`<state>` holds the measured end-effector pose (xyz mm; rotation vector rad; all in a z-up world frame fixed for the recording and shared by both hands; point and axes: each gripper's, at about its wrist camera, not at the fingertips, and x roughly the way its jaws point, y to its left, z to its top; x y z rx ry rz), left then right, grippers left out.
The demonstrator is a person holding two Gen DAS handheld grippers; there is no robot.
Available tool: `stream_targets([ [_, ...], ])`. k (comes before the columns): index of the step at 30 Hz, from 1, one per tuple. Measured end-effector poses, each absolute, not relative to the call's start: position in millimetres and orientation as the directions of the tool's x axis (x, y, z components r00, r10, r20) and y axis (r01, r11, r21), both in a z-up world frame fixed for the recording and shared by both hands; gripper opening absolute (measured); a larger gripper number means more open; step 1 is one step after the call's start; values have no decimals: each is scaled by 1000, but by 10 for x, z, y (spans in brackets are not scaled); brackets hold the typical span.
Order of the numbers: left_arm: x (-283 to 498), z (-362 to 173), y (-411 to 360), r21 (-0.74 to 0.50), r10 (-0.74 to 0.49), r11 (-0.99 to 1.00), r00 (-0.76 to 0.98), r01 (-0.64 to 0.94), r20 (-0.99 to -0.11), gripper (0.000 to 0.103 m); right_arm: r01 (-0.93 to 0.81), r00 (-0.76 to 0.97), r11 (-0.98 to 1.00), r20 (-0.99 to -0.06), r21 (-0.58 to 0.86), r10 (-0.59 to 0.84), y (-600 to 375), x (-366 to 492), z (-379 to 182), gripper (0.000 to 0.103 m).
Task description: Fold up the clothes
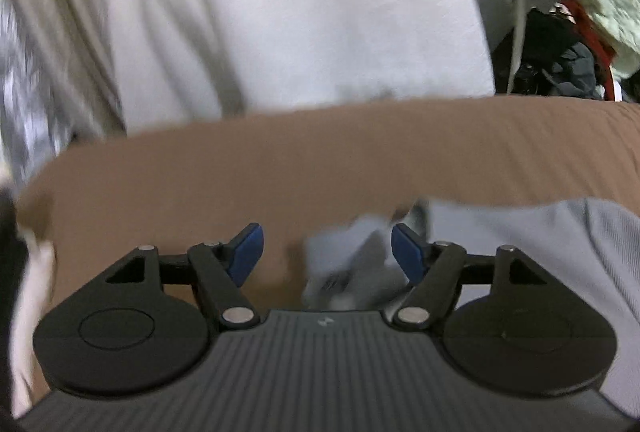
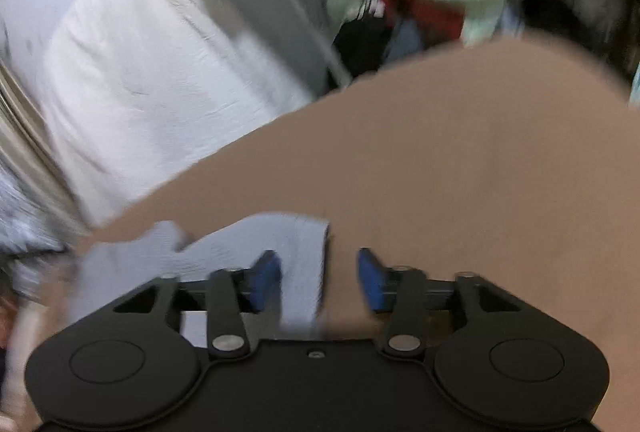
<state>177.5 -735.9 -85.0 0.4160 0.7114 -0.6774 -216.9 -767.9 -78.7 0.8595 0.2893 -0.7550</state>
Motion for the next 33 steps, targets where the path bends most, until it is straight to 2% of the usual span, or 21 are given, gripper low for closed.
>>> stream_targets([
  [2,1808,-946,-7223,65,-441,727,538,683,-718,71,665,744,417,-499,620,-444,-7689,-2208,-817,67],
  [6,1864,-1184,-7089,-64,-487,747,479,662,-731,87,663,749,446,-529,601,-400,-7636,-2136,-762,67],
  [9,1952,-1415,-7184,-129,-480,759,414,638,-774,87,664,745,451,-580,596,-331,-7549,-2078,-696,67],
  [10,1981,-1446,-7197,-139,-478,777,433,613,-764,83,652,752,476,-585,591,-304,-7500,-2047,-662,67],
  [11,2001,-1460,-7204,-147,-478,799,469,583,-743,62,639,759,499,-584,586,-287,-7471,-2014,-638,67],
  [12,2022,-1458,-7198,-173,-496,802,475,572,-727,26,638,760,504,-583,583,-288,-7473,-1984,-648,68],
  [13,2031,-1419,-7203,-183,-507,801,484,569,-713,15,636,763,506,-576,583,-295,-7479,-1959,-671,68],
  [16,1989,-1257,-7264,-112,-491,808,558,578,-669,9,592,804,546,-476,593,-356,-7521,-1916,-871,64],
  [17,1967,-1220,-7298,-61,-471,810,586,583,-660,9,610,791,544,-477,576,-383,-7515,-1897,-910,51],
  [18,1982,-1225,-7316,-33,-448,815,592,579,-670,10,622,782,550,-474,558,-404,-7501,-1883,-922,39],
  [19,2022,-1274,-7332,-32,-426,822,576,569,-698,12,622,782,570,-463,537,-417,-7468,-1878,-884,34],
  [20,2067,-1334,-7349,-36,-403,829,552,558,-730,17,621,782,590,-452,515,-429,-7435,-1874,-846,20],
  [21,2084,-1392,-7363,-33,-382,833,530,552,-757,27,622,781,603,-445,499,-438,-7412,-1868,-822,18],
  [22,2065,-1427,-7366,-16,-360,837,528,546,-769,32,626,778,604,-446,494,-442,-7410,-1861,-824,17],
  [24,1959,-1401,-7308,11,-356,839,565,544,-744,53,633,773,591,-454,500,-444,-7428,-1858,-836,17],
  [26,1832,-1297,-7228,30,-357,849,616,527,-702,66,635,772,566,-460,526,-438,-7459,-1886,-846,17],
  [27,1774,-1227,-7159,14,-367,858,631,514,-683,70,638,770,548,-465,541,-437,-7473,-1909,-848,22],
  [28,1747,-1147,-7068,-48,-397,865,623,500,-674,71,649,761,523,-476,553,-442,-7484,-1940,-848,25],
  [30,1714,-980,-6873,-198,-467,864,593,462,-656,75,676,737,490,-512,551,-441,-7480,-1952,-821,40],
  [31,1665,-921,-6745,-274,-512,848,568,454,-644,75,684,728,490,-540,540,-422,-7474,-1933,-802,44],
  [33,1523,-872,-6607,-328,-556,818,501,473,-663,75,673,731,510,-583,535,-354,-7473,-1883,-792,50],
])
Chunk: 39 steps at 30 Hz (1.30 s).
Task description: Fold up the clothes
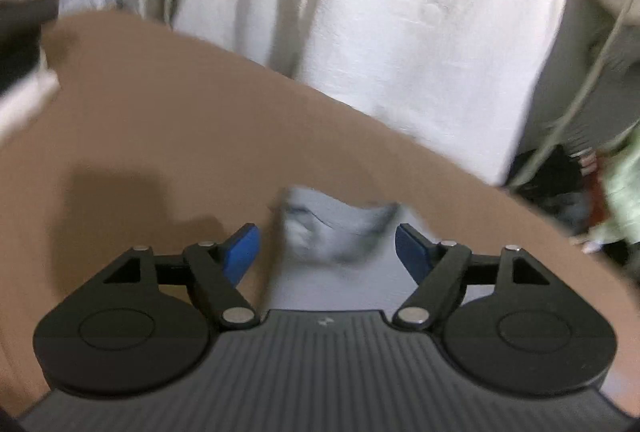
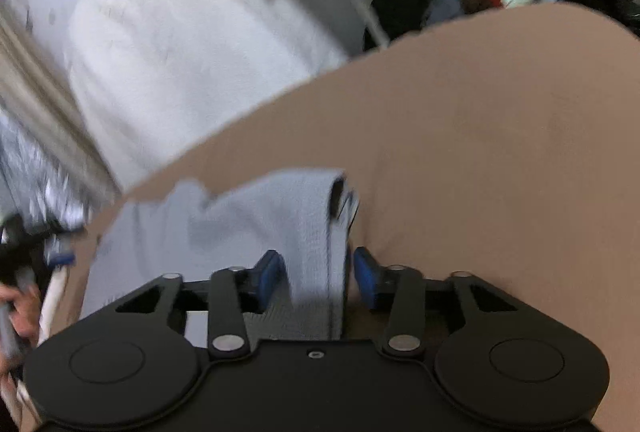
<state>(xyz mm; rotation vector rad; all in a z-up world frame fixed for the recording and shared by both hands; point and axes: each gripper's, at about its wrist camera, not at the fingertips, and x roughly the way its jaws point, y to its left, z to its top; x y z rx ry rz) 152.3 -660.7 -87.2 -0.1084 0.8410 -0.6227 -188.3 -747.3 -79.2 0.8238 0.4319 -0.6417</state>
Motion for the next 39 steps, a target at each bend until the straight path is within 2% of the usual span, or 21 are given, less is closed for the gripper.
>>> stream_targets([
  [2,1343,-871,-6555,-315,-561,793,422,522,-712,75,626,771,504,-570,596,-284,-7486,-1905,-795,59],
  [5,914,-930,-6509,-208,-522,742,354,637,-776,75,569,816,476,-530,670,-228,-7546,-1912,-876,60],
  [7,676,-996,-6488,-137,-481,724,352,676,-803,75,569,817,478,-524,669,-240,-7556,-1876,-917,48],
  [9,510,-1064,-6447,-109,-462,716,351,690,-815,75,590,805,494,-512,638,-300,-7515,-1830,-924,19],
  [11,455,-1098,-6368,-136,-476,716,336,685,-813,75,609,793,492,-497,622,-352,-7480,-1751,-984,11],
  [12,455,-1105,-6311,-161,-489,717,325,679,-810,75,619,786,499,-486,607,-383,-7438,-1721,-954,10],
  [14,505,-1084,-6242,-193,-511,714,312,673,-801,75,648,762,575,-429,500,-485,-7225,-1636,-722,9],
  [17,556,-1053,-6147,-211,-534,709,316,673,-785,75,671,730,727,-305,147,-611,-6496,-1231,-304,10],
  [18,566,-1059,-6119,-208,-532,711,320,672,-784,75,627,753,779,-279,29,-596,-6206,-1051,-271,11],
  [20,601,-1130,-6088,-222,-523,723,309,654,-794,75,476,820,871,-298,-120,-489,-5769,-741,-357,15],
  [21,619,-1170,-6074,-231,-519,730,302,643,-800,75,397,842,900,-321,-179,-435,-5587,-606,-412,20],
  [23,658,-1217,-6079,-266,-527,733,276,626,-804,75,261,857,938,-392,-229,-334,-5391,-442,-551,22],
  [24,672,-1237,-6081,-285,-536,732,265,619,-801,75,211,863,949,-411,-235,-294,-5361,-428,-579,30],
  [25,683,-1251,-6085,-299,-544,730,259,614,-798,75,178,868,956,-420,-232,-264,-5352,-429,-586,38],
  [26,695,-1256,-6095,-308,-551,729,258,611,-793,75,178,877,960,-409,-214,-254,-5385,-459,-548,52],
  [27,708,-1256,-6109,-315,-558,729,260,608,-788,75,183,887,966,-393,-182,-242,-5438,-506,-494,59],
  [29,732,-1248,-6154,-334,-577,720,257,608,-775,75,167,917,985,-363,-32,-167,-5651,-657,-323,59],
  [32,713,-1230,-6250,-352,-617,684,249,639,-746,78,101,952,971,-306,216,-31,-6028,-953,-76,66],
  [34,688,-1221,-6331,-347,-637,658,248,668,-730,80,133,950,944,-309,303,-34,-6237,-1132,-30,69],
  [36,673,-1224,-6439,-341,-644,642,241,687,-726,85,200,912,947,-400,253,-85,-6310,-1196,-138,69],
  [39,731,-1320,-6664,-344,-625,636,199,690,-755,91,298,816,954,-529,42,-232,-6280,-1069,-357,69],
])
